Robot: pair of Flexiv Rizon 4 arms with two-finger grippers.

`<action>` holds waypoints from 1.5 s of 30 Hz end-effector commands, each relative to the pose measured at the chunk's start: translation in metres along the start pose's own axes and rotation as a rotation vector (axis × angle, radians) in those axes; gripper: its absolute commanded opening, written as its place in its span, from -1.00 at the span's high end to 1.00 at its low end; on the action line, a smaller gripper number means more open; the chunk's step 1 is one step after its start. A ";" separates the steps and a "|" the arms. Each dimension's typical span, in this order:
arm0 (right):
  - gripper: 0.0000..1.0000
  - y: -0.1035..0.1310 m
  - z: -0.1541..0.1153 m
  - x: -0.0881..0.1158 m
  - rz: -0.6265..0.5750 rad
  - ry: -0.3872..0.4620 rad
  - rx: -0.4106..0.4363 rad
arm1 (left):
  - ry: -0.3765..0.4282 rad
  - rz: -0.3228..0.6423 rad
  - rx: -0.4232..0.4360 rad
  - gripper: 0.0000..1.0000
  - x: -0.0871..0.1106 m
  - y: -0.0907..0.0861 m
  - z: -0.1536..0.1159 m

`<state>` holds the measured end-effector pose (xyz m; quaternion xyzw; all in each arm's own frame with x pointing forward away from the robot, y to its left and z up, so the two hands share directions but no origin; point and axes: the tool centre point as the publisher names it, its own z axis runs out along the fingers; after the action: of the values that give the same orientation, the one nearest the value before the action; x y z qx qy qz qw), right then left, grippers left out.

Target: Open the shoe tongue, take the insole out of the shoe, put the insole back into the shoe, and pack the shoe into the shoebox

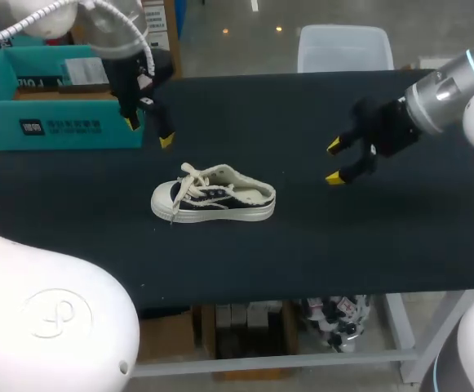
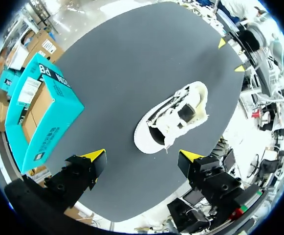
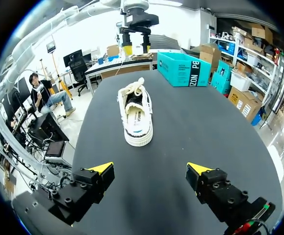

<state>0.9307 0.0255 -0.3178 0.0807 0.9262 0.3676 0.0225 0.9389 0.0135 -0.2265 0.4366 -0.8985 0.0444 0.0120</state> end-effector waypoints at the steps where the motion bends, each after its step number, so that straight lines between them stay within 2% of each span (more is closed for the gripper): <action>1: -1.00 0.007 0.016 0.010 -0.022 -0.024 -0.007 | -0.020 -0.101 -0.030 -1.00 0.004 -0.010 0.000; 3: -1.00 0.008 0.021 0.013 -0.031 -0.028 -0.031 | -0.035 -0.140 -0.015 -1.00 0.005 -0.010 0.001; 8: -1.00 0.013 0.042 0.018 -0.025 -0.033 -0.062 | -0.025 -0.154 -0.005 -1.00 0.011 -0.009 0.007; 12: -1.00 0.017 0.061 0.020 -0.019 -0.007 -0.067 | -0.017 -0.159 -0.007 -1.00 0.016 -0.011 0.011; 21: -1.00 0.023 0.095 0.022 -0.013 0.026 -0.094 | -0.021 -0.259 0.022 -1.00 0.028 -0.015 0.017; 22: -1.00 0.024 0.097 0.022 -0.012 0.023 -0.098 | 0.003 -0.252 0.010 -1.00 0.029 -0.015 0.019; 23: -1.00 0.024 0.100 0.023 -0.009 0.030 -0.126 | -0.003 -0.251 0.012 -1.00 0.032 -0.016 0.020; 25: -1.00 0.024 0.107 0.025 -0.006 0.049 -0.127 | -0.003 -0.251 0.012 -1.00 0.032 -0.016 0.020; 35: -1.00 0.024 0.107 0.025 -0.006 0.049 -0.127 | -0.003 -0.251 0.012 -1.00 0.032 -0.016 0.020; 38: -1.00 0.026 0.106 0.026 -0.010 0.042 -0.128 | 0.011 -0.316 -0.022 -1.00 0.038 -0.018 0.026; 39: -1.00 0.028 0.107 0.027 -0.009 0.040 -0.128 | 0.014 -0.304 -0.016 -1.00 0.040 -0.017 0.027; 41: -1.00 0.030 0.115 0.027 -0.001 0.043 -0.131 | 0.034 -0.339 -0.022 -1.00 0.044 -0.019 0.030; 44: -1.00 0.032 0.128 0.027 0.011 0.051 -0.129 | 0.016 -0.373 -0.007 -1.00 0.049 -0.021 0.033; 45: -1.00 0.032 0.132 0.028 0.016 0.054 -0.130 | 0.012 -0.356 -0.009 -1.00 0.051 -0.022 0.034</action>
<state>0.9160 0.1311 -0.3807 0.0748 0.8994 0.4307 0.0000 0.9256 -0.0356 -0.2515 0.5931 -0.8032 0.0450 0.0325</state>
